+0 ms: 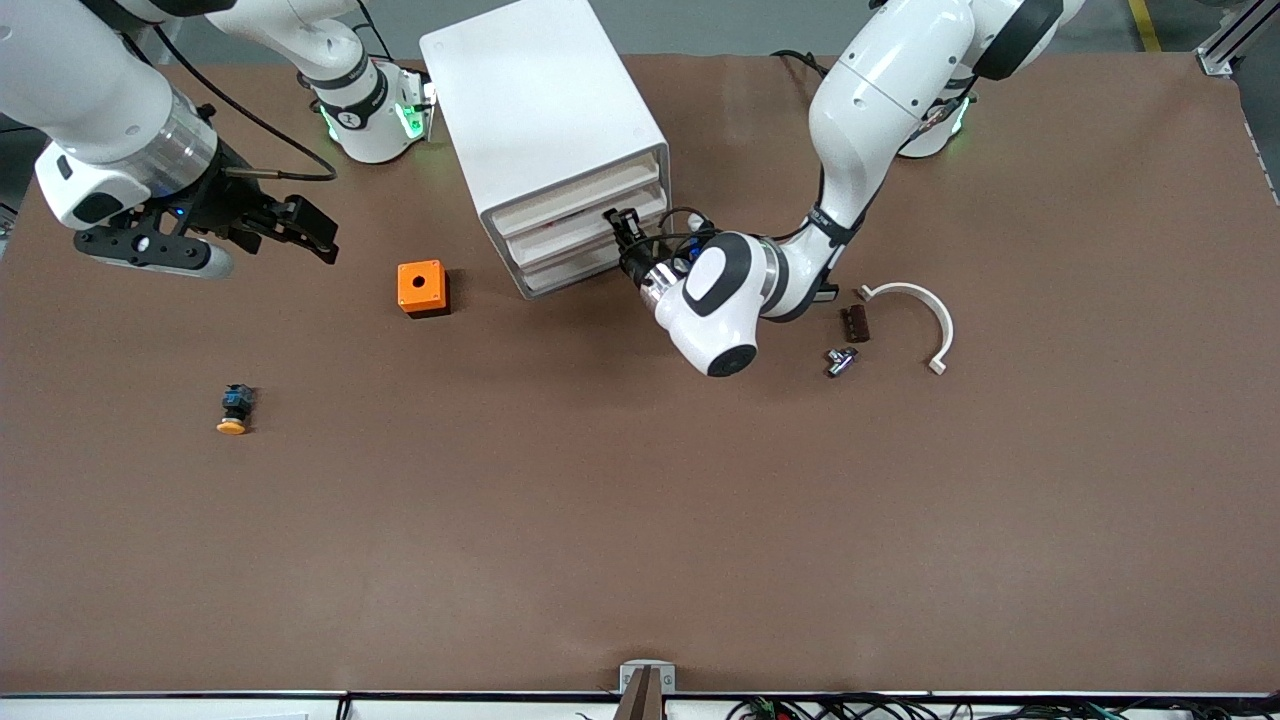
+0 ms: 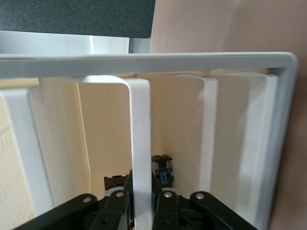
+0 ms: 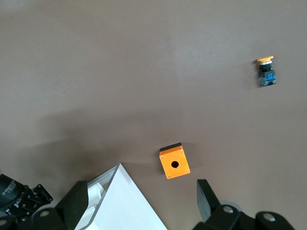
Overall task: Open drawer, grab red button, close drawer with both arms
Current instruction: 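Pull the drawer open with the left gripper while the right gripper approaches, then grasp the red button inside the drawer with the right gripper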
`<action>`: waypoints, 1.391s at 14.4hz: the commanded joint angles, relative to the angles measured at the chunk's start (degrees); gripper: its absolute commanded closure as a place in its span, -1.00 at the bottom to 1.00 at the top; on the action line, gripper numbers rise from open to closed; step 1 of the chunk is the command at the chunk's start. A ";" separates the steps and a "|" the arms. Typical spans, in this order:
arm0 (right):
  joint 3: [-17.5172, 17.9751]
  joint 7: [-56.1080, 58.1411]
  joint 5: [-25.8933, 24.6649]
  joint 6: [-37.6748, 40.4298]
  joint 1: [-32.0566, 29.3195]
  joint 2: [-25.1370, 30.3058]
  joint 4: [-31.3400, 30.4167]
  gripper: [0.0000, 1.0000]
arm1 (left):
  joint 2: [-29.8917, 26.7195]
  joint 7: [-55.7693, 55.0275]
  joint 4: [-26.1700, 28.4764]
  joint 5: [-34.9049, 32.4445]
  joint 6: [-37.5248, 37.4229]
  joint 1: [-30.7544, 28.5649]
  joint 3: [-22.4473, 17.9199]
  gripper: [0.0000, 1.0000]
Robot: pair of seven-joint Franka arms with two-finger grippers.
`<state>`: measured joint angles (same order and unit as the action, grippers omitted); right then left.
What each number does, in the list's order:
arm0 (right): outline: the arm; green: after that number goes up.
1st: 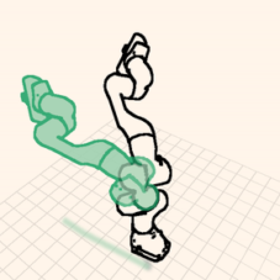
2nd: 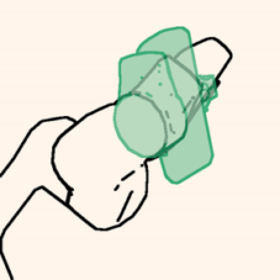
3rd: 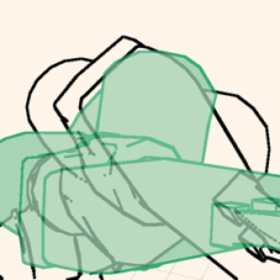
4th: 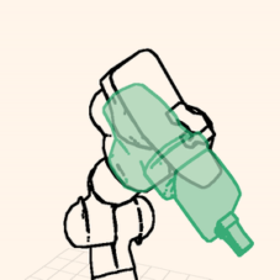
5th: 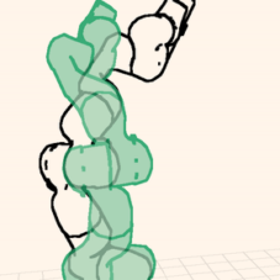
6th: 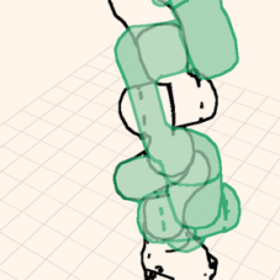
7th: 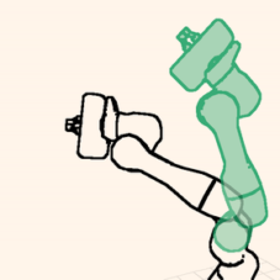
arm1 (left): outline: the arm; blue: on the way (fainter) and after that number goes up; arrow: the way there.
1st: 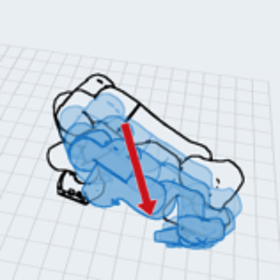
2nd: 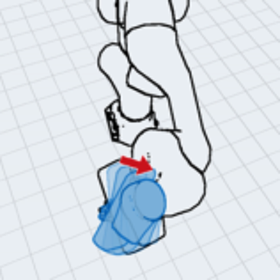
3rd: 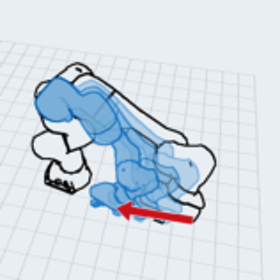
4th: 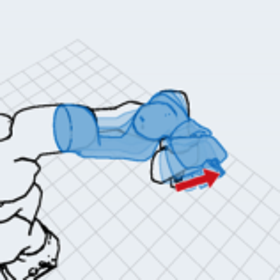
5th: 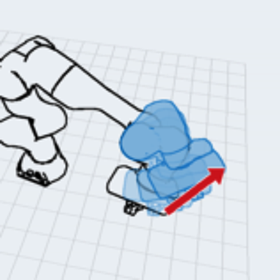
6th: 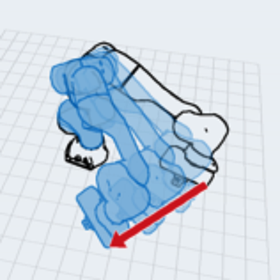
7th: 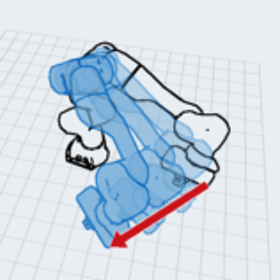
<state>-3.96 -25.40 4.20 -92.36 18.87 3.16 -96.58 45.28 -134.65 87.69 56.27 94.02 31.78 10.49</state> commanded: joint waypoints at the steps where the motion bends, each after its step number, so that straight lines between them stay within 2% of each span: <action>1: 0.53 -6.37 -0.16 1.04 0.81 -0.70 1.31 -1.00 | 1.30 1.32 -3.31 -2.57 0.03 -2.24 -0.56 1.00; 7: 0.53 -29.41 -0.42 0.08 13.19 -1.23 1.31 -1.00 | 2.18 5.36 -6.56 -4.15 0.03 -7.78 -1.35 1.00; 12: 0.53 -47.60 -0.42 -5.88 24.26 -7.45 1.31 -1.00 | 2.71 9.31 -8.94 -3.98 0.12 -9.10 -2.84 1.00; 13: 0.53 -51.55 -0.51 -7.99 25.93 -9.47 1.31 -1.00 | 2.71 10.02 -8.85 -3.98 0.12 -9.19 -2.85 0.81; 15: 0.53 -57.63 -0.51 -12.12 27.88 -12.99 1.48 -1.00 | 2.62 10.37 -9.11 -3.98 0.12 -9.36 -3.11 0.23; 16: 0.53 -58.79 -0.60 -13.88 28.06 -14.57 1.48 -1.00 | 2.62 10.81 -9.29 -3.98 0.12 -9.63 -3.11 -0.35; 17: 0.53 -58.89 -0.60 -15.20 28.15 -16.42 1.48 -1.00 | 2.54 10.90 -9.38 -4.07 0.12 -9.72 -3.20 -0.78; 20: 0.45 -59.24 -0.33 -18.11 27.53 -20.64 1.66 -1.00 | 2.36 12.04 -9.73 -4.07 0.03 -10.77 -3.20 -0.85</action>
<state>-3.24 -83.14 4.09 -109.71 46.74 -14.82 -96.62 46.96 -123.43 79.73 53.15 94.31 21.58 7.21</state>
